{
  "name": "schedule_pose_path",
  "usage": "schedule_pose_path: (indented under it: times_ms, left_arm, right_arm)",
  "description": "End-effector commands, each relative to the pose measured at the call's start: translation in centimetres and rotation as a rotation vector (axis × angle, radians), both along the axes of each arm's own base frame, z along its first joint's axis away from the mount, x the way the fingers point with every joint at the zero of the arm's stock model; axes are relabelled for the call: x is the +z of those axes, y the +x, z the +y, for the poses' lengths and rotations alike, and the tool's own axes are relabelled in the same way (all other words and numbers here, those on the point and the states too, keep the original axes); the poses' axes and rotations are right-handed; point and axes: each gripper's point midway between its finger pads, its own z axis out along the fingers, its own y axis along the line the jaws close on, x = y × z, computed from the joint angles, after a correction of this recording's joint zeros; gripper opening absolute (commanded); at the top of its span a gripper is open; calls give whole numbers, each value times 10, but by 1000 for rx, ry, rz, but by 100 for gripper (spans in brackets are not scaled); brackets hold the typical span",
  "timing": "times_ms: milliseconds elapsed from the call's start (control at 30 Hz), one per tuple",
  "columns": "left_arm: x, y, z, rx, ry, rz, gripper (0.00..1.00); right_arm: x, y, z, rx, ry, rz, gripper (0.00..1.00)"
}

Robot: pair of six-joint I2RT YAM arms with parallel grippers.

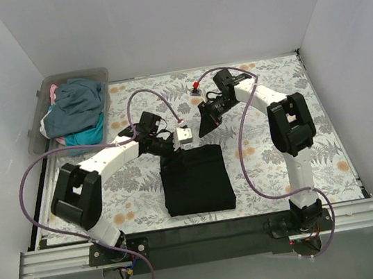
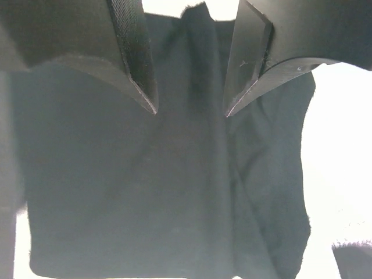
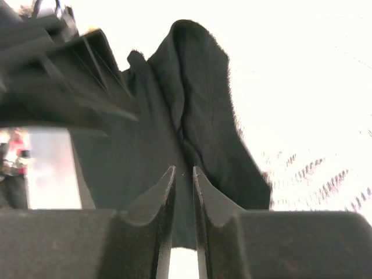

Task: Fold and stack the t-shirts
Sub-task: Fold the tshirt

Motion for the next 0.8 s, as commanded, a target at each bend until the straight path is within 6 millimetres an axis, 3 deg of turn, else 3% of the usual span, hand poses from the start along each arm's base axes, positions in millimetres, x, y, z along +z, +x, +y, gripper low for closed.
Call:
schedule_pose_path:
  times_ms: [0,400,767]
  left_arm:
    - [-7,36,-17,64,27,-84,48]
    - [-36,37,-36,16,63,-44,43]
    - [-37,26,-45,-23,49,-23,30]
  right_arm:
    - [10,7,21,-25,75,108,23]
    - [-31,-3,47,-5,45,182,19]
    - [-66,-9,52,-8,18,227,18]
